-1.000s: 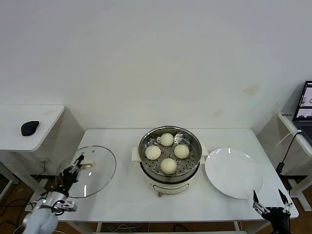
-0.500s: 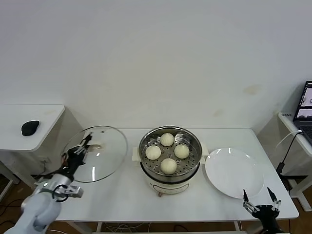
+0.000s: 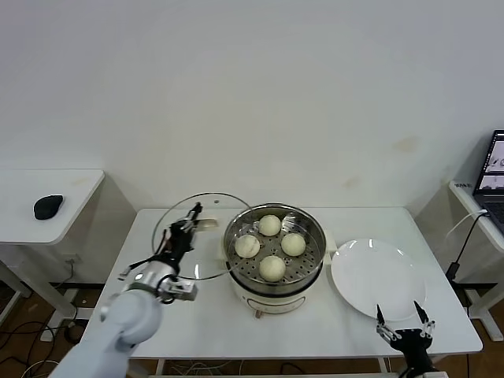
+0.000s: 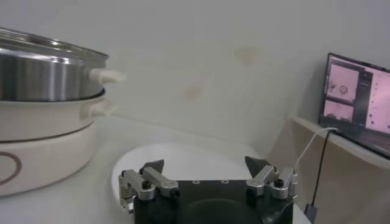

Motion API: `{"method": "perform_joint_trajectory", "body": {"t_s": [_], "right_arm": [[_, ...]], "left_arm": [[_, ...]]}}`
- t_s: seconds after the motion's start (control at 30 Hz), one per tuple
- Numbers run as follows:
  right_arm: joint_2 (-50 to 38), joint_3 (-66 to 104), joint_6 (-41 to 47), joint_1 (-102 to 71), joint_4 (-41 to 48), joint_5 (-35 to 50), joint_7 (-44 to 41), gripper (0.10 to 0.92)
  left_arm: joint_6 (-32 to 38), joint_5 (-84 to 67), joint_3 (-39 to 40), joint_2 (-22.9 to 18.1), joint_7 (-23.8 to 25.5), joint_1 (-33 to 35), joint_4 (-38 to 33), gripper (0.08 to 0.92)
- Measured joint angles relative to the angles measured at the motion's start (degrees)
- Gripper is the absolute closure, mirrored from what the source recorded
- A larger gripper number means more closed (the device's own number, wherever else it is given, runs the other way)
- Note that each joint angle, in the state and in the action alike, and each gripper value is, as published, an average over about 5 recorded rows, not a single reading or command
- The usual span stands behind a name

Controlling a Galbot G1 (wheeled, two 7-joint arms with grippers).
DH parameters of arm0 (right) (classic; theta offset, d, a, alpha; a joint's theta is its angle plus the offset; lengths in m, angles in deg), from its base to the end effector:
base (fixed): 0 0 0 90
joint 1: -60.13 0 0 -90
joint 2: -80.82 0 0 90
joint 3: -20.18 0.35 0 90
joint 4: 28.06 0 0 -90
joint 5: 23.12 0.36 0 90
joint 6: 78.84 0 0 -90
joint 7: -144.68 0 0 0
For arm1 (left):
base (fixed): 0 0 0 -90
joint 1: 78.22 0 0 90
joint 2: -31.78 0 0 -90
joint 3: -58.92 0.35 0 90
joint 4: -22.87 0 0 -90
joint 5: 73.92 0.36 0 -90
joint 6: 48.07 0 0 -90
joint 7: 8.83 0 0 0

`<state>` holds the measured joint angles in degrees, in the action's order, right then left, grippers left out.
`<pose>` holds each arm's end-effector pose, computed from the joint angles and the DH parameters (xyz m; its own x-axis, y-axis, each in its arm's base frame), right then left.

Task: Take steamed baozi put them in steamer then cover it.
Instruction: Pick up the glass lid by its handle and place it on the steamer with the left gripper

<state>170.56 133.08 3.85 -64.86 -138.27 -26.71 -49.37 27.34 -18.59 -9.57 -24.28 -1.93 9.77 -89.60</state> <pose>0.1259 -0.1325 -0.3628 -0.9820 0.1046 0.1573 0.0619 0.9649 -0.2551 0.3179 0.0174 -0.2333 -0.9618 0.2727 -0.0243 -0.0030 0.0782 0.9969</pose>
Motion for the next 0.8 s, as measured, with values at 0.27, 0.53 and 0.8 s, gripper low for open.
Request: {"method": "perform_joint_trajectory", "body": {"t_s": [0.27,0.53,0.8], "right_arm": [[0.35,-0.88,-0.43,0.26,1.06,-1.97,0.59,0.203],[0.47,-1.15,-0.73,0.20,1.91,-2.75,0.71,0.203],[0.52,-1.65,-0.66,0.26,2.02,-2.93,0.71,0.203]], "left_arm": [[-3.12,6.82,6.70,-7.48,4.18,-5.52,2.43,0.854],[-4.32,12.02,11.30,-14.55,6.03,-8.82,5.80,0.854],[-4.37,15.30,13.62,-18.66,6.78,-9.32,9.18,0.854]]}}
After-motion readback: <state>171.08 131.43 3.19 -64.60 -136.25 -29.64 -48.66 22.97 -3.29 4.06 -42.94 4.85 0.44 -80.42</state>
